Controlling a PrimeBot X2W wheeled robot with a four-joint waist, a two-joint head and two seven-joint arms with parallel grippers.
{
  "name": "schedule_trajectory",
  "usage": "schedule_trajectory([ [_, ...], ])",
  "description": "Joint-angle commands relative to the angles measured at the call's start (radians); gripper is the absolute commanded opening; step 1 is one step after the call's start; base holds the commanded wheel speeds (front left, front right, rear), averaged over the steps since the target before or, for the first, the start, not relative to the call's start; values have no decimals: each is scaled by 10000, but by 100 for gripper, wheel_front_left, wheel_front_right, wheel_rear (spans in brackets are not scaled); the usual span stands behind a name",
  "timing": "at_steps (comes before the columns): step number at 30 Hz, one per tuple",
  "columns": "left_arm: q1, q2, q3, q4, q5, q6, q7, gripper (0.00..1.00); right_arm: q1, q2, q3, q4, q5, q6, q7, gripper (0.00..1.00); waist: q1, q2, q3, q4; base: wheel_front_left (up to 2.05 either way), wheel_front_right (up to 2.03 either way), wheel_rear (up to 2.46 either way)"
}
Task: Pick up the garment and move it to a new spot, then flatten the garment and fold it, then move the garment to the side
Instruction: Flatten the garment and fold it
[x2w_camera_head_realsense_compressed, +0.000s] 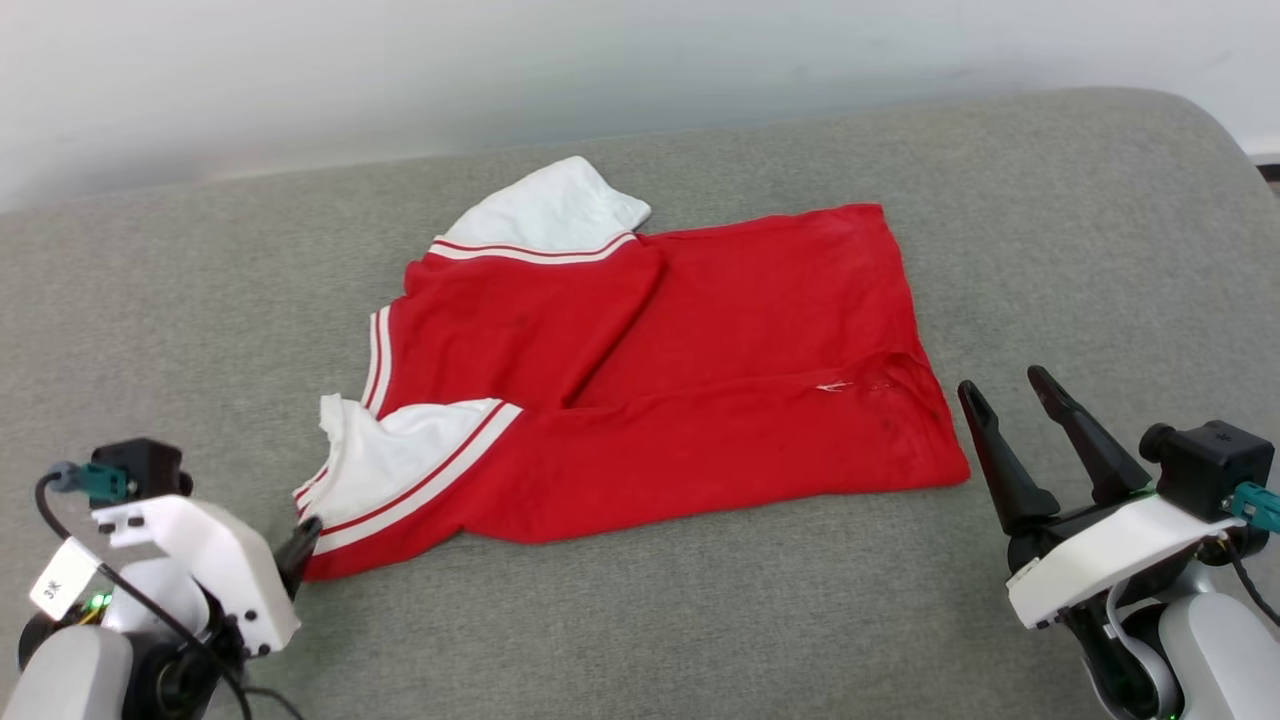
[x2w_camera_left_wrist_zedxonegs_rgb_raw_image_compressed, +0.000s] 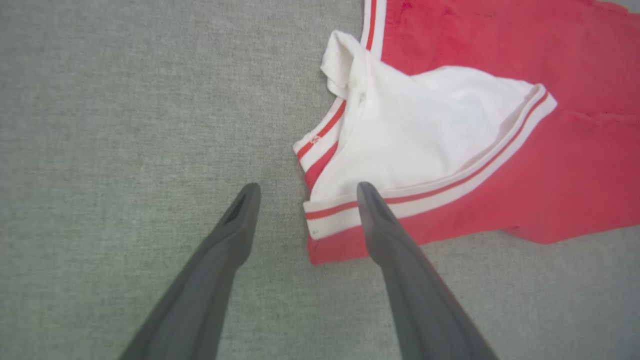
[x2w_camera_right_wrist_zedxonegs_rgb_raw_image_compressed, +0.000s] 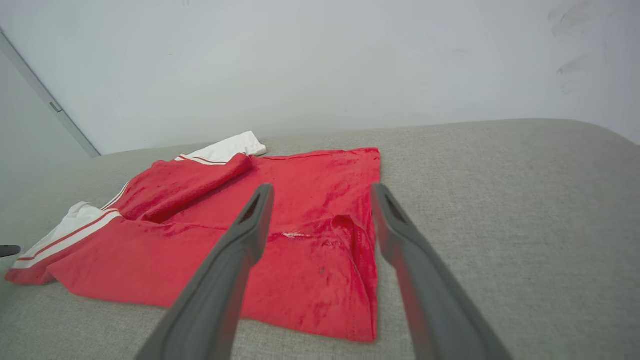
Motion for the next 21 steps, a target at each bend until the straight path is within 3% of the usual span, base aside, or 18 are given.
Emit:
schedule_trajectory([
  [1, 161, 85, 33, -150, -112, 106, 266, 100, 128, 107, -48, -124, -65, -7, 49, 100, 0, 0, 78, -116, 0, 0, 0],
  [9, 217, -25, -32, -217, -514, 392, 1142, 100, 136, 334, -168, -413, 169, -7, 296, 100, 0, 0, 590, -451, 0, 0, 0],
  [15, 119, -217, -488, 474, -561, 332, 1664, 100, -40, 226, -280, -386, 390, -7, 319, 100, 0, 0, 906, -593, 0, 0, 0],
  [16, 143, -309, -623, 600, -594, 305, 1825, 57, -80, 207, -301, -364, 423, -7, 319, 100, 0, 0, 944, -630, 0, 0, 0],
  [19, 167, -627, -921, 839, -823, 219, 2177, 0, -168, 189, -377, -280, 526, -7, 343, 100, 0, 0, 1019, -685, 0, 0, 0],
  [21, 146, -701, -978, 880, -867, 208, 2259, 0, -210, 176, -440, -209, 630, -7, 423, 100, 0, 0, 1052, -690, 0, 0, 0],
])
